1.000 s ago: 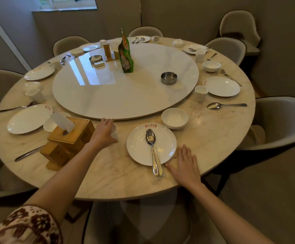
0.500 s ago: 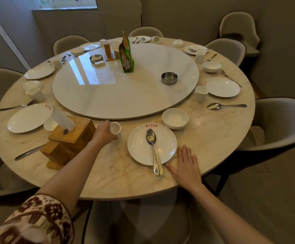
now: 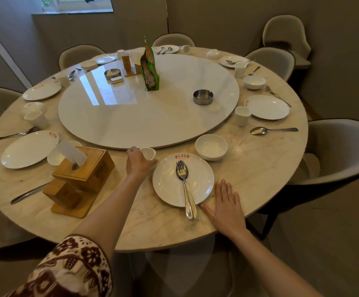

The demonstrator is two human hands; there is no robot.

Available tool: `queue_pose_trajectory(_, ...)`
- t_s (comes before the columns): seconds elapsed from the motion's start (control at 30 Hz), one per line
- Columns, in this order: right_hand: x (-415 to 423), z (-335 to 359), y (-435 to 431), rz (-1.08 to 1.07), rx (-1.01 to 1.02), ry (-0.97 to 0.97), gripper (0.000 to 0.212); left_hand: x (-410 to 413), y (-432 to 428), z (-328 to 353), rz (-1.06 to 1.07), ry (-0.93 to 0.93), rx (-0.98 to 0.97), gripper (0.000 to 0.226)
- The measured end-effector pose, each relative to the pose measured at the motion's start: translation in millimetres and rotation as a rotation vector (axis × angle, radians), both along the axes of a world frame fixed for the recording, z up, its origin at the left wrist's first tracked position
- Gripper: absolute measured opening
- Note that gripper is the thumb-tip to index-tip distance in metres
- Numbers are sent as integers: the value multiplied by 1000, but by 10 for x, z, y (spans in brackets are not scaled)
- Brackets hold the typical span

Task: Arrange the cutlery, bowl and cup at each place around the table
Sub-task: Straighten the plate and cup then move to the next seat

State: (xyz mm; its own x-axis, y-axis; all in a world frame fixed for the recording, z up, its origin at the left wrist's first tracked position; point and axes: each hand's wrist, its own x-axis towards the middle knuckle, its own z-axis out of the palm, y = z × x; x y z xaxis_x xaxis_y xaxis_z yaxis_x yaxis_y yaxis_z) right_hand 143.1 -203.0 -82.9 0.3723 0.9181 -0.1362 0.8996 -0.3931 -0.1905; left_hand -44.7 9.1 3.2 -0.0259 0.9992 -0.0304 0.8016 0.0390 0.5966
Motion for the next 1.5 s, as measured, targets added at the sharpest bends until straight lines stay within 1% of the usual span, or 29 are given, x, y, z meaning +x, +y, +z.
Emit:
queue_pose_trajectory(0.27, 2, -11, 8, -2, -20, -18, 109, 42, -35, -38, -16, -12, 15, 84)
queue_pose_trajectory(0.43, 4, 14, 11, -2, -27, -19, 107, 15, -41, -52, -69, -16, 4, 83)
queue_pose_trajectory(0.6, 5, 24, 18, -4, -32, 0, 110, -35, -107, -96, -98, -57, 6, 83)
queue_pose_trajectory(0.7, 2, 50, 35, -7, -36, 26, 106, -12, -210, -86, -112, 13, 109, 91)
queue_pose_trajectory(0.83, 4, 117, 32, 9, -61, 63, 98, 130, -451, -36, -198, 72, 311, 84)
queue_pose_trajectory(1.0, 182, 202, -55, 18, -23, 136, 86, 594, -902, 6, -382, 25, 342, 80)
queue_pose_trajectory(1.13, 565, 240, -237, -8, 18, 126, 82, 1121, -1262, -27, -499, 88, 370, 79)
queue_pose_trajectory(1.3, 1409, 378, -490, 1, 49, 87, 78, 1975, -1685, -97, -542, 95, 380, 78)
queue_pose_trajectory(1.5, 2536, 561, -835, 8, 67, 25, 77, 3001, -2131, -254, -555, 159, 302, 78)
